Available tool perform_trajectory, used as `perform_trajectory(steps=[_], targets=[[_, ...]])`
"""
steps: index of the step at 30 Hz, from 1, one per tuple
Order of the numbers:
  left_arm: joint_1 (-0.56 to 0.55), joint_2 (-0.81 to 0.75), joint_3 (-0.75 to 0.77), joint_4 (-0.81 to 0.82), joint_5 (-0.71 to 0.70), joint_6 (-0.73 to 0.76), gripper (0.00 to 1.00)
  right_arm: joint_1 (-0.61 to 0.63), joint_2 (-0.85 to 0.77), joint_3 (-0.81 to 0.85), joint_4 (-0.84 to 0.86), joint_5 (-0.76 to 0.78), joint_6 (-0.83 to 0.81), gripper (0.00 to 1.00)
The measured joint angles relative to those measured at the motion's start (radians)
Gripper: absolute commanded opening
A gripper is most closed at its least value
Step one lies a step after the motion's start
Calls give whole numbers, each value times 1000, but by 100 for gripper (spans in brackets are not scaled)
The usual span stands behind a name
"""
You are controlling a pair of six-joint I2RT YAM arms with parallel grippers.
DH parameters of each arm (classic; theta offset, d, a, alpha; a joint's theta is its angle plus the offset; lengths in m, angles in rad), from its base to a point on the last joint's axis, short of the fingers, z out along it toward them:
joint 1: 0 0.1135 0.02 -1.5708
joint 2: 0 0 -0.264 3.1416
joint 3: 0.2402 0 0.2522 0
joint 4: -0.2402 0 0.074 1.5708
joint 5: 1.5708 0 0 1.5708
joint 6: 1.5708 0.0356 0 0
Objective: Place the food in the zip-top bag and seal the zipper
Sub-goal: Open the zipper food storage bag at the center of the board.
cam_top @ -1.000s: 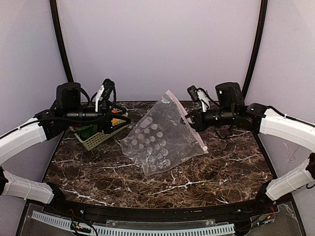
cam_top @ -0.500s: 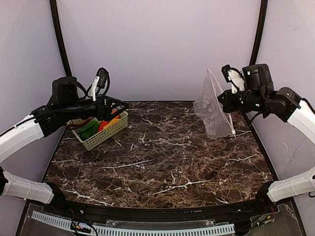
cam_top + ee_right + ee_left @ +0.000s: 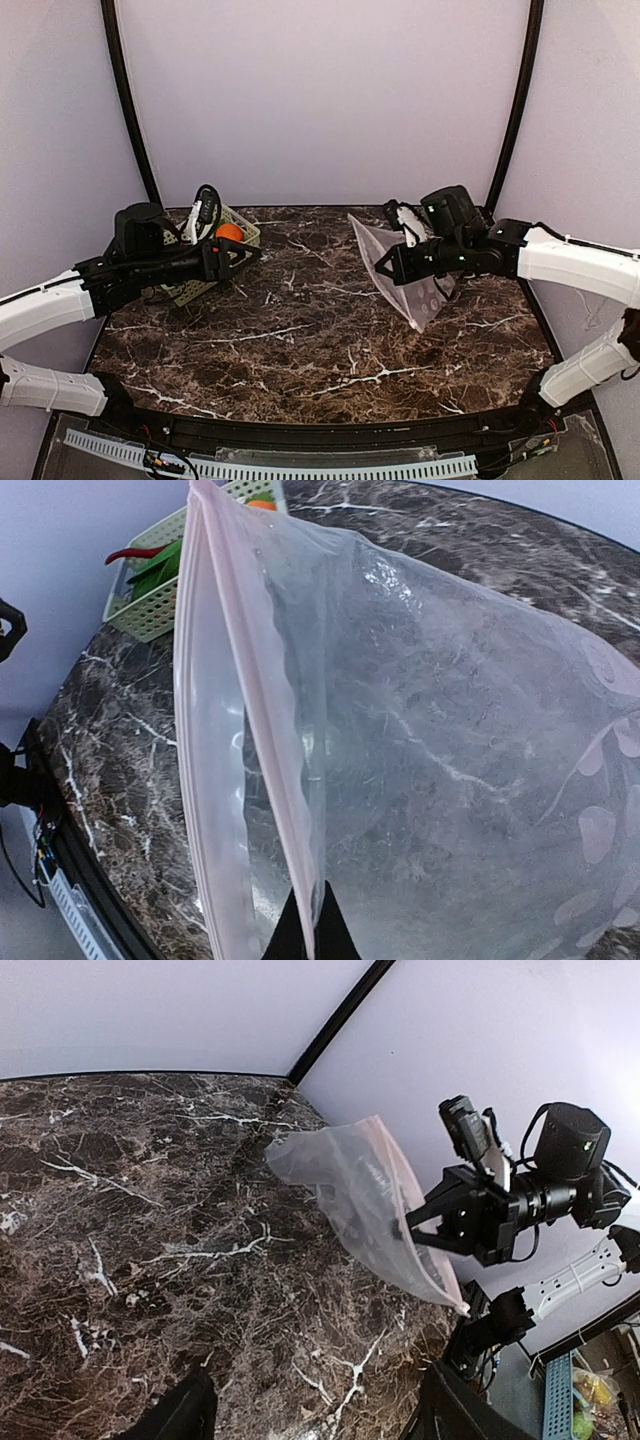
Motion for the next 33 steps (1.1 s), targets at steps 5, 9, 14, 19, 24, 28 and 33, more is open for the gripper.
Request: perform_trajectory(steps=[5,9,14,19,24,28,33], targets=[[-48,1,-73,123,-39,-89,71,103,134,4,137,-52,68,0],[-87,35,-101,201,-66,-146,73,156,222,14,229,-73,129,0],[-134,98,-123,291,-106,-212,74,186,292,55,282,-75,176,0],[-183,163,-123,315,-178,-249,74,208,311,80,318,-71,201,0],[-205,229,-121,326,-225,-279,71,225,313,94,330,-59,211,0],[-211,271,-116,333,-245,-294,69,233,323,98,335,-42,214,0],[-218,280,-97,338,-272,-296,68,246,346,117,323,-6,211,0]])
